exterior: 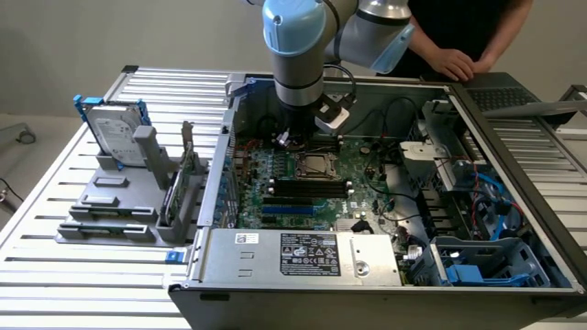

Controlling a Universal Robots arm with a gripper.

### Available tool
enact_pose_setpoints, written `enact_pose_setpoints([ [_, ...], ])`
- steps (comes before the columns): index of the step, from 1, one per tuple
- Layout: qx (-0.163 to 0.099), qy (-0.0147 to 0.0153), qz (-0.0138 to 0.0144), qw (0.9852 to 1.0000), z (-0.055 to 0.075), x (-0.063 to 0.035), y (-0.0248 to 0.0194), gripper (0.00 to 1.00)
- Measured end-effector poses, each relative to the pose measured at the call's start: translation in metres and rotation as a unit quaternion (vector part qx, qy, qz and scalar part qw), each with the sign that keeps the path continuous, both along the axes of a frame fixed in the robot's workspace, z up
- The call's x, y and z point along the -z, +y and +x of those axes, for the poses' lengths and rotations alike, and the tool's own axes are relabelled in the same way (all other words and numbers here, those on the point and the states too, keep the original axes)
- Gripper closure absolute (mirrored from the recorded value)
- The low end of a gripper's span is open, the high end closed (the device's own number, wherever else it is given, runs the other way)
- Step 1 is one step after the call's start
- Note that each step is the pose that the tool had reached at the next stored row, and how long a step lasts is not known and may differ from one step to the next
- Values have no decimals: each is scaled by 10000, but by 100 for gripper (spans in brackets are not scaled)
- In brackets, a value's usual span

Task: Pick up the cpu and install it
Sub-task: 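Install the first cpu locking lever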

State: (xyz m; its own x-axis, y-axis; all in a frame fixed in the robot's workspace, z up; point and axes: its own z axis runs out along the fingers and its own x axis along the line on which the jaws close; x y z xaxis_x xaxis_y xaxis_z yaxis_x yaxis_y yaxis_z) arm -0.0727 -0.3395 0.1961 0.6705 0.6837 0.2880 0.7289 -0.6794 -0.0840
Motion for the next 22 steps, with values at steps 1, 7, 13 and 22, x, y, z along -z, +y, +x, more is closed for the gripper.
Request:
enact_pose_setpoints([
  [1, 0, 0, -1, 10000, 0, 0, 0, 89],
  [7, 0, -4, -5, 10000, 8, 4, 0, 89],
  [13, 0, -10, -12, 10000, 18, 8, 3, 89],
  [22, 0, -13, -22, 10000, 34, 10, 9, 89],
])
